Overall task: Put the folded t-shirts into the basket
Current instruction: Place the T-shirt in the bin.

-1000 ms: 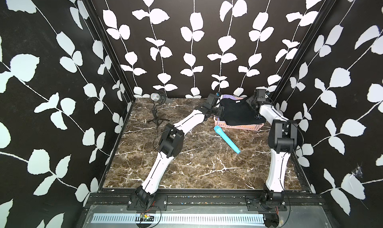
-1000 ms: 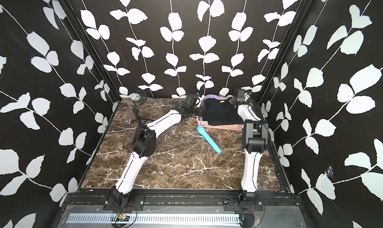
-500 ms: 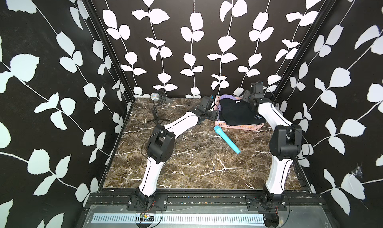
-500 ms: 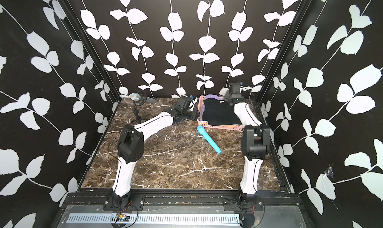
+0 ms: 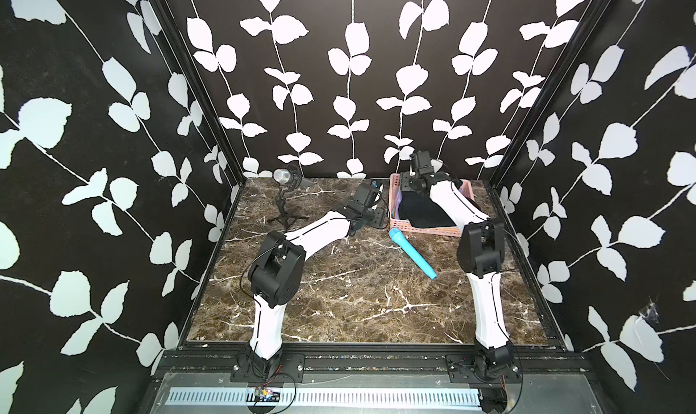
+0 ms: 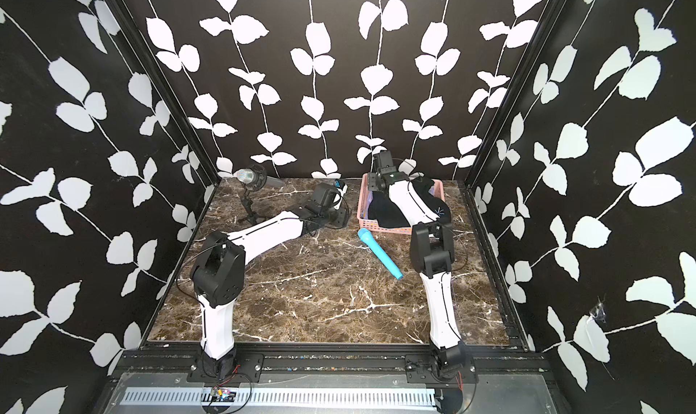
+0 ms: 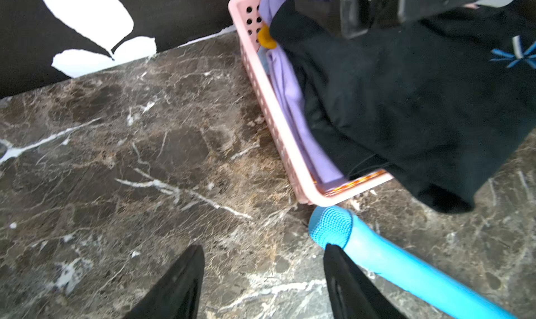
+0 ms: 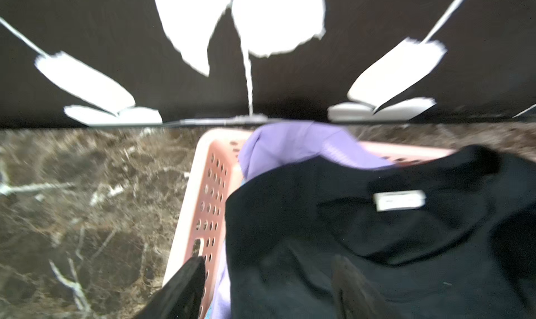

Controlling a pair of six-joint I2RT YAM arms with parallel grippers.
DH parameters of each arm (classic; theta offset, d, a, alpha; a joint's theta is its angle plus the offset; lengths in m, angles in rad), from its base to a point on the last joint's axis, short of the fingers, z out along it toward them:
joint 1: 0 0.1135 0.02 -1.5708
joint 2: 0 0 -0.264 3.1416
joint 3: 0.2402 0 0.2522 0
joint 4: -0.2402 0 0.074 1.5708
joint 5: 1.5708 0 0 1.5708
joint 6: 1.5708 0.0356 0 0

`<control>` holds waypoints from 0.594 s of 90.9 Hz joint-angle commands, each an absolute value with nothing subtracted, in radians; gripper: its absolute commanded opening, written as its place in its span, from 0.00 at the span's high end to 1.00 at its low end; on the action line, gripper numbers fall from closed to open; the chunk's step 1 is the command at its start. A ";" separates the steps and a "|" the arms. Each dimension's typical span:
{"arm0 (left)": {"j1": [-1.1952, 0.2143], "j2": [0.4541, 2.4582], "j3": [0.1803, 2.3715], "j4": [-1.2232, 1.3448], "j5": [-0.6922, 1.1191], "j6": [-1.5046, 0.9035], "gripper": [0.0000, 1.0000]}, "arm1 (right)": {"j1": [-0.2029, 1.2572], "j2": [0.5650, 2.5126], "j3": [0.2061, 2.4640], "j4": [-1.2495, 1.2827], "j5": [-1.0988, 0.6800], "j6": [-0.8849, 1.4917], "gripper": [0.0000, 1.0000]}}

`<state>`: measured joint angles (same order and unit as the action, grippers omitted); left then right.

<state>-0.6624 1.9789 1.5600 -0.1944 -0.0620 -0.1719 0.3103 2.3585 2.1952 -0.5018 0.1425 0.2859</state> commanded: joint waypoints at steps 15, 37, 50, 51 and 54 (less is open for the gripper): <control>-0.637 1.896 1.515 -0.166 -0.060 -0.176 0.32 | 0.319 2.479 2.352 -0.625 0.173 0.250 0.34; -0.628 1.898 1.501 -0.157 -0.049 -0.183 0.31 | 0.319 2.525 2.393 -0.639 0.180 0.249 0.50; -0.624 1.899 1.496 -0.156 -0.043 -0.187 0.31 | 0.318 2.541 2.428 -0.651 0.187 0.252 0.64; -0.623 1.899 1.496 -0.156 -0.043 -0.187 0.31 | 0.318 2.541 2.429 -0.651 0.188 0.253 0.66; -0.622 1.899 1.496 -0.157 -0.041 -0.187 0.31 | 0.318 2.542 2.434 -0.649 0.189 0.254 0.68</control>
<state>-0.6312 1.9625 1.5097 -0.1745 -0.0559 -0.1791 0.3180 2.5233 2.3955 -0.6411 0.1658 0.2535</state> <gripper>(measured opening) 0.689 0.350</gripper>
